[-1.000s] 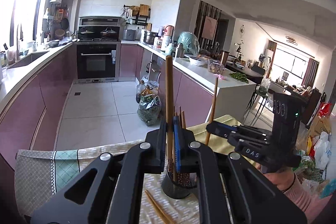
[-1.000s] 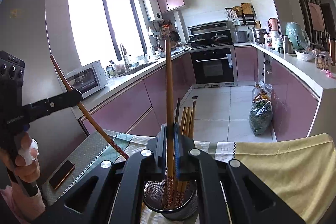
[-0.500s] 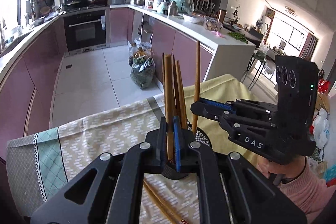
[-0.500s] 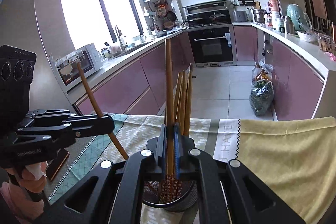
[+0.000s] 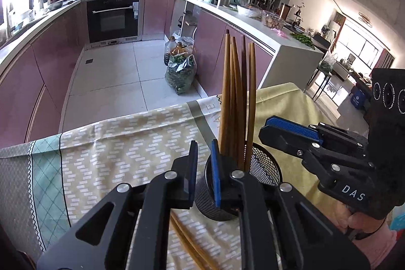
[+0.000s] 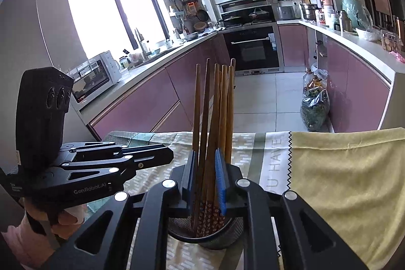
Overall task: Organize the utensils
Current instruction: 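Lower the left gripper's chopstick into the cup while the right lowers its chopstick in, then open both grippers and move them back over the last chopsticks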
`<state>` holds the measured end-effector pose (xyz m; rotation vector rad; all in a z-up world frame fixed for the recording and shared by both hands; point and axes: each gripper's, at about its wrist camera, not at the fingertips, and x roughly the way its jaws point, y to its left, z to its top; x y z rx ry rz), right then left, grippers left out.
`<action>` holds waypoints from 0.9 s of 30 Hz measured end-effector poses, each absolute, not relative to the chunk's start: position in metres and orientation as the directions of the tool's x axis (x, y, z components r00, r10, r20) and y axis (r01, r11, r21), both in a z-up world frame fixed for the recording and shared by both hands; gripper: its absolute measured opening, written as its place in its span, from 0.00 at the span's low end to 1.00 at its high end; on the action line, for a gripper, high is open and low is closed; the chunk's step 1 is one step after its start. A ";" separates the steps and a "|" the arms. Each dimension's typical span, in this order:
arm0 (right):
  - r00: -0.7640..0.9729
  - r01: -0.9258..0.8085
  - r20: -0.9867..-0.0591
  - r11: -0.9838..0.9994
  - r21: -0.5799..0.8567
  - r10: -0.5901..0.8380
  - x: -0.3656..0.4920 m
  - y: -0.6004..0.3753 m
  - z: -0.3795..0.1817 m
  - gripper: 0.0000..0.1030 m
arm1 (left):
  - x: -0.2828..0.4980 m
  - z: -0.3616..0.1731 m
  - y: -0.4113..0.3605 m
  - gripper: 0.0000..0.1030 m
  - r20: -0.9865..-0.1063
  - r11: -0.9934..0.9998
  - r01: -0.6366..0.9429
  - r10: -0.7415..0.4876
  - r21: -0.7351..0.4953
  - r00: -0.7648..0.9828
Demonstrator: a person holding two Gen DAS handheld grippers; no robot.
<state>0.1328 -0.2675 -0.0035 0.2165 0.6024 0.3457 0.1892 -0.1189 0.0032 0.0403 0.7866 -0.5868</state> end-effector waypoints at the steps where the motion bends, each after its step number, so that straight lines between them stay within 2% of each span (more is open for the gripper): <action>1: 0.769 -0.262 -0.510 0.918 0.299 0.385 0.130 -0.268 -0.002 0.20 | 0.184 0.004 -0.112 0.19 -0.663 0.845 0.505 -0.480 -0.174 0.575; 4: 0.769 -0.302 -0.490 0.909 0.289 0.411 0.114 -0.263 0.002 0.27 | 0.168 0.009 -0.095 0.32 -0.620 0.858 0.492 -0.469 -0.150 0.629; 8: 0.754 -0.369 -0.474 0.890 0.267 0.455 0.086 -0.253 0.006 0.32 | 0.144 -0.003 -0.077 0.38 -0.615 0.871 0.478 -0.441 -0.117 0.654; 14: 0.699 -0.414 -0.546 0.884 0.218 0.462 0.061 -0.230 -0.020 0.36 | 0.122 -0.051 -0.062 0.39 -0.695 0.888 0.451 -0.377 -0.085 0.612; 19: 0.629 -0.376 -0.633 0.889 0.262 0.452 0.063 -0.223 -0.059 0.36 | 0.113 -0.092 -0.060 0.39 -0.756 0.894 0.439 -0.345 -0.085 0.556; 27: 0.585 -0.334 -0.680 0.895 0.296 0.443 0.062 -0.223 -0.089 0.36 | 0.100 -0.112 -0.063 0.39 -0.776 0.886 0.450 -0.358 -0.108 0.519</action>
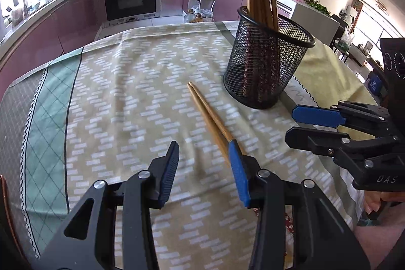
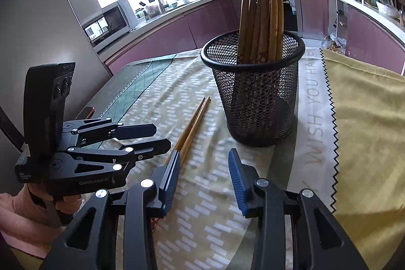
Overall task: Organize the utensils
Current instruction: 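Open both grippers and move them back over the last chopsticks, then close the right gripper on a chopstick while the left gripper closes on the other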
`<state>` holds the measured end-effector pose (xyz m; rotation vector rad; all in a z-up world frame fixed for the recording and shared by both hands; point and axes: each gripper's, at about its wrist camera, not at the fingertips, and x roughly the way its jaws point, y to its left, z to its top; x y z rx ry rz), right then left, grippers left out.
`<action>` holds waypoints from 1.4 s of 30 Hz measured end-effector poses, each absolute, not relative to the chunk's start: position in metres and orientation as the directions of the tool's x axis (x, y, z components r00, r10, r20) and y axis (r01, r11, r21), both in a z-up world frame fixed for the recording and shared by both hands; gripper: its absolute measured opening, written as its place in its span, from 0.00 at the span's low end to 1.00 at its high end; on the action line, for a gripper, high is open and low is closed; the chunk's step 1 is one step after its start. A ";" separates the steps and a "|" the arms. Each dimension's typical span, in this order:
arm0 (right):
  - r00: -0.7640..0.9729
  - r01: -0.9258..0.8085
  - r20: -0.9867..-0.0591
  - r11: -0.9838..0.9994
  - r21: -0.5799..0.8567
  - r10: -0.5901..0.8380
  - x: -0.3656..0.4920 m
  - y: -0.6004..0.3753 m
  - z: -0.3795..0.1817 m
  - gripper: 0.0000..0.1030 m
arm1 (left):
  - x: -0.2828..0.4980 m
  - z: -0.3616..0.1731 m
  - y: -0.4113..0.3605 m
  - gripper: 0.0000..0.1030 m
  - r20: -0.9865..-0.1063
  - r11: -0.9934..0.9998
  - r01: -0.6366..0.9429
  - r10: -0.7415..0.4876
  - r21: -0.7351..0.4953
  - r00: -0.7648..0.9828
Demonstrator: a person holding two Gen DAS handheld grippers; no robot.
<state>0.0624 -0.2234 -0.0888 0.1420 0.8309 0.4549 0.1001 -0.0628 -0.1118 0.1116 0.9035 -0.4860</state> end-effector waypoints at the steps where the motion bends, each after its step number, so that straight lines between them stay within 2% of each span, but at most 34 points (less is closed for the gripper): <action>1: 0.583 -0.332 -0.681 0.895 0.299 0.444 0.061 -0.224 -0.090 0.36 | 0.098 -0.113 -0.065 0.39 -0.778 0.884 0.456 -0.359 -0.105 0.516; 14: 0.566 -0.338 -0.692 0.892 0.300 0.447 0.058 -0.218 -0.095 0.37 | 0.091 -0.118 -0.074 0.39 -0.796 0.889 0.452 -0.320 -0.065 0.514; 27: 0.536 -0.369 -0.727 0.894 0.255 0.429 0.074 -0.187 -0.098 0.36 | 0.091 -0.116 -0.061 0.20 -0.793 0.889 0.444 -0.350 -0.113 0.498; 31: 0.525 -0.381 -0.746 0.897 0.224 0.410 0.081 -0.174 -0.102 0.31 | 0.091 -0.117 -0.056 0.16 -0.792 0.889 0.440 -0.357 -0.125 0.495; 33: 0.521 -0.381 -0.755 0.900 0.213 0.399 0.084 -0.169 -0.104 0.29 | 0.092 -0.117 -0.054 0.16 -0.792 0.889 0.439 -0.359 -0.129 0.493; 37: 0.523 -0.381 -0.764 0.905 0.189 0.379 0.087 -0.164 -0.106 0.26 | 0.094 -0.118 -0.049 0.24 -0.795 0.898 0.419 -0.350 -0.134 0.496; 42: 0.522 -0.380 -0.775 0.910 0.164 0.357 0.091 -0.161 -0.107 0.21 | 0.101 -0.118 -0.049 0.24 -0.800 0.907 0.406 -0.325 -0.113 0.504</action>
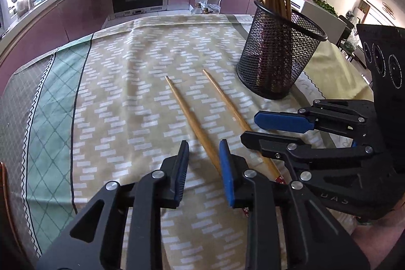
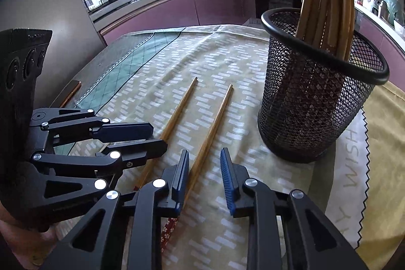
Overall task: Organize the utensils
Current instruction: 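Close the right gripper on a chopstick while the left gripper closes on the other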
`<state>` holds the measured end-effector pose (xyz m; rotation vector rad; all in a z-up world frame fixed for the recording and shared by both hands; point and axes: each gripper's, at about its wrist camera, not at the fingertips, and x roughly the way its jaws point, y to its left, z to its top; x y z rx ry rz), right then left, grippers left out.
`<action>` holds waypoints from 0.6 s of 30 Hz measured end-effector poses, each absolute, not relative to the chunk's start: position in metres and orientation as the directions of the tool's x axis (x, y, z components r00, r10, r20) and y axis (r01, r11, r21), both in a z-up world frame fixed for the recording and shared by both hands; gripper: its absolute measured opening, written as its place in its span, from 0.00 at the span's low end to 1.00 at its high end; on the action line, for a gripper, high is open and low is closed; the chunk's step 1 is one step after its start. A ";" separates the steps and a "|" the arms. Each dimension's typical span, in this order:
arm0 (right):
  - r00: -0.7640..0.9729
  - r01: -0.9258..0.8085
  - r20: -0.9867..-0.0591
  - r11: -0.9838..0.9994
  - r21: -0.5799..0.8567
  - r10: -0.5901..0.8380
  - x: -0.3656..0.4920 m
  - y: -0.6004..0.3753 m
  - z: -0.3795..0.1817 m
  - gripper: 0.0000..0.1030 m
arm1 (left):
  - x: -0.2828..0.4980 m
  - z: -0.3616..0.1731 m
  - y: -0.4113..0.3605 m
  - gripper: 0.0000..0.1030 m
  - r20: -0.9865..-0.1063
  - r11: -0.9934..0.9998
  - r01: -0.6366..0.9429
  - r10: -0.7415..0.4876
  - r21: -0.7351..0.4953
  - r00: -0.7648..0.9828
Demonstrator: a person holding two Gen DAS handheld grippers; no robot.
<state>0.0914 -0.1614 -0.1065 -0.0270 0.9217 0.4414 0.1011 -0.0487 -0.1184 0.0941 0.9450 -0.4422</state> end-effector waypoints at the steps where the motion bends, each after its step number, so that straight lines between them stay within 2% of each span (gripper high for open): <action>1: 0.521 -0.379 -0.776 0.911 0.163 0.355 0.092 -0.161 -0.107 0.21 | 0.103 -0.119 -0.049 0.24 -0.802 0.907 0.406 -0.324 -0.113 0.502; 6: 0.523 -0.362 -0.778 0.917 0.165 0.347 0.094 -0.164 -0.107 0.10 | 0.112 -0.120 -0.050 0.23 -0.808 0.908 0.400 -0.325 -0.121 0.492; 8: 0.521 -0.356 -0.775 0.917 0.183 0.357 0.095 -0.166 -0.108 0.10 | 0.114 -0.120 -0.052 0.23 -0.809 0.911 0.397 -0.319 -0.116 0.495; 12: 0.523 -0.344 -0.770 0.917 0.202 0.366 0.095 -0.170 -0.109 0.08 | 0.117 -0.121 -0.052 0.14 -0.808 0.919 0.372 -0.315 -0.129 0.498; 18: 0.520 -0.333 -0.760 0.912 0.239 0.389 0.092 -0.180 -0.108 0.06 | 0.117 -0.121 -0.052 0.11 -0.800 0.933 0.331 -0.303 -0.139 0.517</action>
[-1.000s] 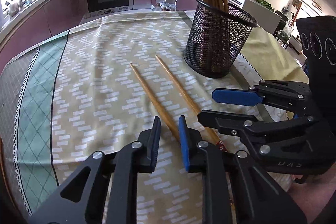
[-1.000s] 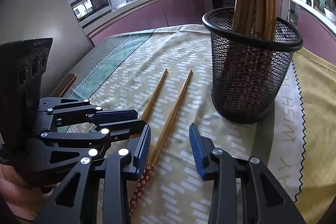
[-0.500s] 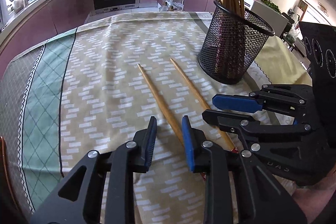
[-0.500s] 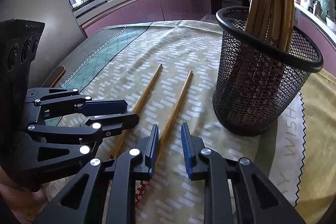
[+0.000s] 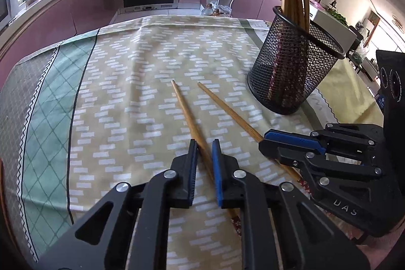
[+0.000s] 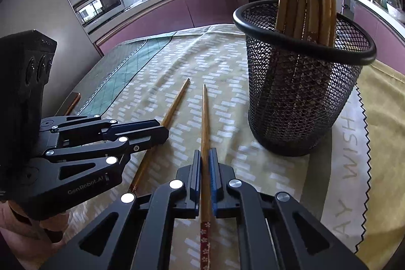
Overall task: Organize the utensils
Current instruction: 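Close the right gripper on a chopstick while the left gripper closes on the other, then lift both chopsticks upright toward the mesh cup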
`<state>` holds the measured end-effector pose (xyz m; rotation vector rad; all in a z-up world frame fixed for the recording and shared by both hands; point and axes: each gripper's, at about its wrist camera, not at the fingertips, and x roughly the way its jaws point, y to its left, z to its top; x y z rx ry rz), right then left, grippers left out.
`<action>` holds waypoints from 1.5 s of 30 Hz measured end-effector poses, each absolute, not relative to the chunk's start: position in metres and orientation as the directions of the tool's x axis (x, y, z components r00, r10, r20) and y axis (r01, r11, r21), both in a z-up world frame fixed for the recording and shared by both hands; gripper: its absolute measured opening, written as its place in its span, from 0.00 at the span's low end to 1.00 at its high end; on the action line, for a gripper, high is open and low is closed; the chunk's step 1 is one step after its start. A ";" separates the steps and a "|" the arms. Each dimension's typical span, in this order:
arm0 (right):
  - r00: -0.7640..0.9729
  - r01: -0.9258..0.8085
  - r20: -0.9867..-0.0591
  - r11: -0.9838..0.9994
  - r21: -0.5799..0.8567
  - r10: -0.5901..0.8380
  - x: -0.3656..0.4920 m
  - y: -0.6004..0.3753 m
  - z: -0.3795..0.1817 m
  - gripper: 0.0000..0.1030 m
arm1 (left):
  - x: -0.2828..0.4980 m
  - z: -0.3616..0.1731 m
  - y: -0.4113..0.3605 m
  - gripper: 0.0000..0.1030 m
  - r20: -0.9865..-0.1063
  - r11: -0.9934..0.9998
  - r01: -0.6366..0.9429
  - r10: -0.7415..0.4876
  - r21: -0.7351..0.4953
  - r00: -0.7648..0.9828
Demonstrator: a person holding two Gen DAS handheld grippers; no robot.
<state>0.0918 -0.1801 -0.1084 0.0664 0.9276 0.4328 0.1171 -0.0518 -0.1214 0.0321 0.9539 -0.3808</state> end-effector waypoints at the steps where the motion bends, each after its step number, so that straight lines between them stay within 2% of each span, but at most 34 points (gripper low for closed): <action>1: 0.522 -0.332 -0.758 0.912 0.241 0.391 0.091 -0.182 -0.108 0.06 | 0.117 -0.121 -0.051 0.10 -0.800 0.934 0.327 -0.305 -0.145 0.517; 7: 0.530 -0.339 -0.746 0.907 0.249 0.403 0.086 -0.186 -0.103 0.06 | 0.112 -0.119 -0.049 0.07 -0.797 0.932 0.325 -0.318 -0.163 0.513; 22: 0.584 -0.398 -0.654 0.872 0.284 0.480 0.059 -0.202 -0.064 0.06 | 0.085 -0.082 -0.047 0.07 -0.747 0.906 0.378 -0.383 -0.190 0.543; 45: 0.690 -0.377 -0.545 0.879 0.292 0.477 0.042 -0.237 -0.023 0.06 | 0.066 -0.031 -0.043 0.07 -0.637 0.830 0.472 -0.540 -0.297 0.549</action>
